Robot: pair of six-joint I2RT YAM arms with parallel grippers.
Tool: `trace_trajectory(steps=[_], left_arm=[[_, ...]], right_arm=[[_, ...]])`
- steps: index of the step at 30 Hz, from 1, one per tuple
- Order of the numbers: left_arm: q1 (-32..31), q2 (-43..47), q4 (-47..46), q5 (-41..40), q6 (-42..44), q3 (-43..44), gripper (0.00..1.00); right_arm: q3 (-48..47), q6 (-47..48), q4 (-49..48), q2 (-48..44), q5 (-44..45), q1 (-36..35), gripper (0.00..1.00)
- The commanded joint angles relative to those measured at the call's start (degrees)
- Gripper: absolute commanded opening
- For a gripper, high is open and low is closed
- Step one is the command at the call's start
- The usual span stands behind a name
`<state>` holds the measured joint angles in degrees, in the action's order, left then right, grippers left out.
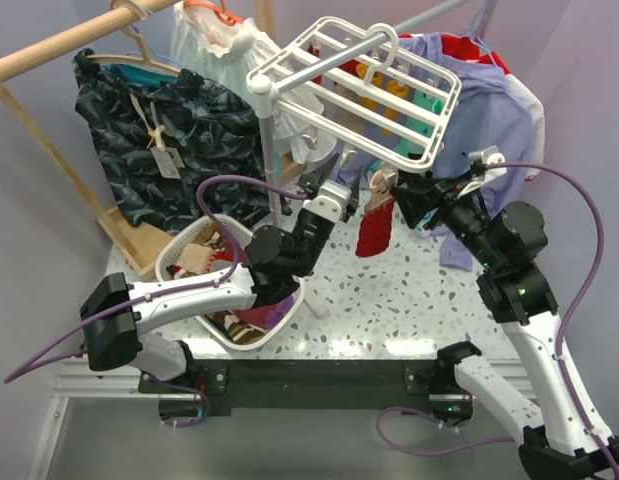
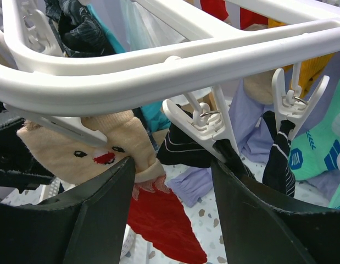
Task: Clip the socks to the hanger
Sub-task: Open the clamp at the hanger.
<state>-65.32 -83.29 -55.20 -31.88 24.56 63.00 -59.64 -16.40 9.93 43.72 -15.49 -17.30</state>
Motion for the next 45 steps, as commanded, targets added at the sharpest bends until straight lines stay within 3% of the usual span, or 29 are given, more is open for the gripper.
trace_trajectory(steps=[1, 8, 18, 24, 28, 33, 39, 45], left_arm=[[-0.16, 1.55, -3.16, 1.03, -1.88, 0.46, 0.57], [-0.16, 1.64, -5.88, -1.52, -1.97, -0.51, 0.67], [-0.07, 0.49, -8.35, -0.2, -1.26, 0.28, 0.63], [0.02, 0.67, -6.15, 1.73, -2.93, 1.24, 0.54], [0.1, 0.06, -6.24, 1.03, -1.89, 1.95, 0.42], [0.02, -0.56, -6.68, 1.38, -1.09, 2.56, 0.39], [0.02, -0.39, -7.11, 1.91, -0.91, 2.21, 0.25], [0.02, 0.23, -4.83, 1.91, -2.31, 0.81, 0.05]], right_arm=[[-1.1, 1.02, -0.35, -0.4, 1.25, -0.1, 0.62], [-1.18, 1.02, -0.44, -0.31, 1.07, -0.02, 0.62], [-1.18, 1.37, -0.53, -0.22, 1.07, -0.1, 0.62], [-0.92, 1.37, -0.62, -0.66, 1.07, -0.1, 0.62], [-0.75, 1.46, -0.62, -0.83, 0.98, -0.1, 0.62], [-0.83, 1.55, -0.44, -1.1, 0.98, -0.1, 0.62], [-0.83, 1.81, 0.0, -1.36, 1.16, -0.02, 0.62], [-1.09, 2.17, 1.31, -1.71, 2.04, -0.02, 0.62]])
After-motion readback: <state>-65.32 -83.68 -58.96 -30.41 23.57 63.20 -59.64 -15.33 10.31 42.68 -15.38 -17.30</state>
